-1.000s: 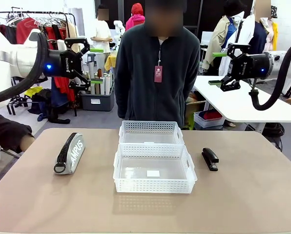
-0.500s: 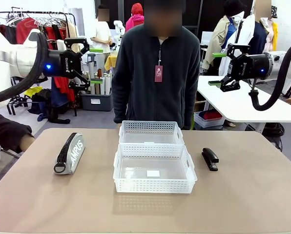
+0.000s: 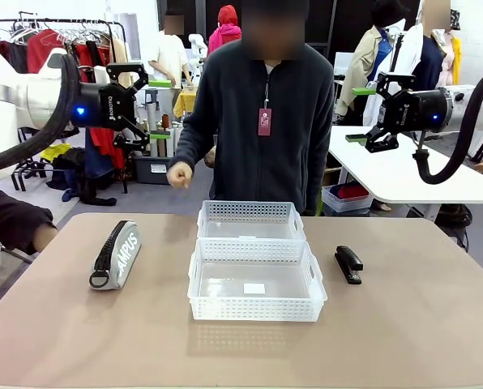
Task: Distribute items into two baskets.
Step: Pick up the Pencil pouch that the person points to.
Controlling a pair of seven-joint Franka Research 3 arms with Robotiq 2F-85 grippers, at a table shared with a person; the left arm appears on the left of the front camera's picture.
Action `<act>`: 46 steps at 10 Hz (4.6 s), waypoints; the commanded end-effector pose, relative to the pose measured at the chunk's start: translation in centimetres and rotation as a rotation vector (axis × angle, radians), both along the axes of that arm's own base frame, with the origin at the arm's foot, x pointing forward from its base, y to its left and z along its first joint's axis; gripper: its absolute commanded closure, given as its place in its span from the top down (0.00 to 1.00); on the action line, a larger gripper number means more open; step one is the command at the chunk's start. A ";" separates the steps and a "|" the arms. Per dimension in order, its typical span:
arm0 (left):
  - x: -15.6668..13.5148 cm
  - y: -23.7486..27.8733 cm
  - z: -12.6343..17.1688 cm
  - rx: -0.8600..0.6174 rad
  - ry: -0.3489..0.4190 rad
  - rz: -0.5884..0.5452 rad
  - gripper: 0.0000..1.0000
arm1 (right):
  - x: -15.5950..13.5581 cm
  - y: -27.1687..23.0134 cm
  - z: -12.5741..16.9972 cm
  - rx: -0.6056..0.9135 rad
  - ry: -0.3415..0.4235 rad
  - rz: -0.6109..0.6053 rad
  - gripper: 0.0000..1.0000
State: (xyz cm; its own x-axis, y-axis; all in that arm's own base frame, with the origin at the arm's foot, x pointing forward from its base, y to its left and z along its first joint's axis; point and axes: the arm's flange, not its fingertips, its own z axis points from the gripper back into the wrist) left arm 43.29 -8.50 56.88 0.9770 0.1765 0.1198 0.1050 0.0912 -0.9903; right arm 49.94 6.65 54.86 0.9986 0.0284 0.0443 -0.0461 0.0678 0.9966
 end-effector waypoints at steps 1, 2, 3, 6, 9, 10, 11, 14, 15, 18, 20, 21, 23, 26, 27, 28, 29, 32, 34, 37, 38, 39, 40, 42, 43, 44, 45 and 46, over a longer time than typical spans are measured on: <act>0.0 0.0 0.0 -0.002 0.000 0.000 1.00 | 0.0 0.1 0.1 -0.004 0.001 0.003 1.00; 0.0 0.0 0.0 -0.002 0.000 0.000 1.00 | 0.0 0.1 0.1 -0.004 0.001 0.003 1.00; 0.0 0.0 0.0 -0.002 0.000 0.000 1.00 | 0.0 0.1 0.1 -0.004 0.001 0.003 1.00; 0.0 0.0 0.0 -0.002 0.000 0.000 1.00 | 0.0 0.1 0.1 -0.004 0.001 0.003 1.00; 0.0 0.0 0.0 -0.002 0.000 0.000 1.00 | 0.0 0.1 0.1 -0.004 0.001 0.003 1.00; 0.0 0.0 0.0 -0.002 0.000 0.000 1.00 | 0.0 0.1 0.1 -0.004 0.001 0.003 1.00; 0.0 0.0 0.0 -0.002 0.000 0.000 1.00 | 0.0 0.1 0.1 -0.004 0.001 0.003 1.00; 0.0 0.0 0.0 -0.002 0.000 0.000 1.00 | 0.0 0.1 0.1 -0.004 0.001 0.003 1.00; 0.0 0.0 0.0 -0.002 0.000 0.000 1.00 | 0.0 0.1 0.1 -0.004 0.001 0.003 1.00; 0.0 0.0 0.0 -0.002 0.000 0.000 1.00 | 0.0 0.1 0.1 -0.004 0.001 0.003 1.00; 0.0 0.0 0.0 -0.002 0.000 0.000 1.00 | 0.0 0.1 0.1 -0.004 0.001 0.003 1.00; 0.0 0.0 0.0 -0.002 0.000 0.000 1.00 | 0.0 0.1 0.1 -0.004 0.001 0.003 1.00; 0.3 -0.2 0.8 0.071 0.049 -0.060 1.00 | 0.0 0.1 0.1 -0.004 0.001 0.003 1.00; 1.8 0.1 2.4 0.421 0.029 -0.097 1.00 | 0.0 0.1 0.1 -0.004 0.001 0.003 1.00; 2.5 0.3 2.9 0.519 -0.022 -0.105 1.00 | 0.0 0.1 0.1 -0.004 0.001 0.003 1.00; 2.6 -0.1 2.9 0.633 -0.062 -0.105 1.00 | 0.0 0.1 0.1 -0.004 0.001 0.003 1.00; 3.1 -0.1 2.7 0.761 -0.095 -0.113 1.00 | 0.0 0.1 0.1 -0.004 0.001 0.003 1.00; 3.9 -0.2 2.6 0.852 -0.136 -0.097 1.00 | 0.0 0.1 0.1 -0.004 0.001 0.003 1.00; 3.7 0.0 2.5 0.874 -0.131 -0.115 1.00 | 0.0 0.1 0.1 -0.004 0.001 0.003 1.00; 3.7 -0.5 2.6 0.840 -0.135 -0.119 1.00 | 0.0 0.1 0.1 -0.004 0.001 0.003 1.00; 4.3 -1.2 2.0 1.146 -0.102 0.076 1.00 | 0.0 0.1 0.1 -0.004 0.001 0.003 1.00; 5.2 -1.5 1.1 1.265 -0.113 0.159 1.00 | 0.0 0.1 0.1 -0.004 0.001 0.003 1.00; 6.5 -1.9 -0.3 1.363 -0.115 0.208 1.00 | 0.0 0.1 0.1 -0.004 0.001 0.003 1.00; 8.0 -2.4 -3.6 1.448 -0.074 0.235 1.00 | 0.0 0.1 0.1 -0.004 0.001 0.003 1.00; 8.7 -2.4 -5.6 1.498 -0.056 0.236 1.00 | 0.0 0.1 0.1 -0.004 0.001 0.003 1.00; 9.2 -2.5 -7.6 1.558 -0.051 0.243 1.00 | 0.0 0.1 0.1 -0.004 0.001 0.003 1.00; 9.7 -2.8 -9.5 1.582 -0.051 0.234 1.00 | 0.0 0.1 0.1 -0.004 0.001 0.003 1.00; 10.2 -3.0 -11.1 1.600 -0.059 0.226 1.00 | 0.0 0.1 0.1 -0.004 0.001 0.003 1.00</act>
State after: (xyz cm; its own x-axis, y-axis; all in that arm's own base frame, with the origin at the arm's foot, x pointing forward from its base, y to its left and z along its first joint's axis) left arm 52.91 -10.65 46.09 0.9434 -0.0277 0.3305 -0.0105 0.9935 0.1132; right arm 49.95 6.66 54.80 0.9987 0.0288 0.0431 -0.0450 0.0678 0.9967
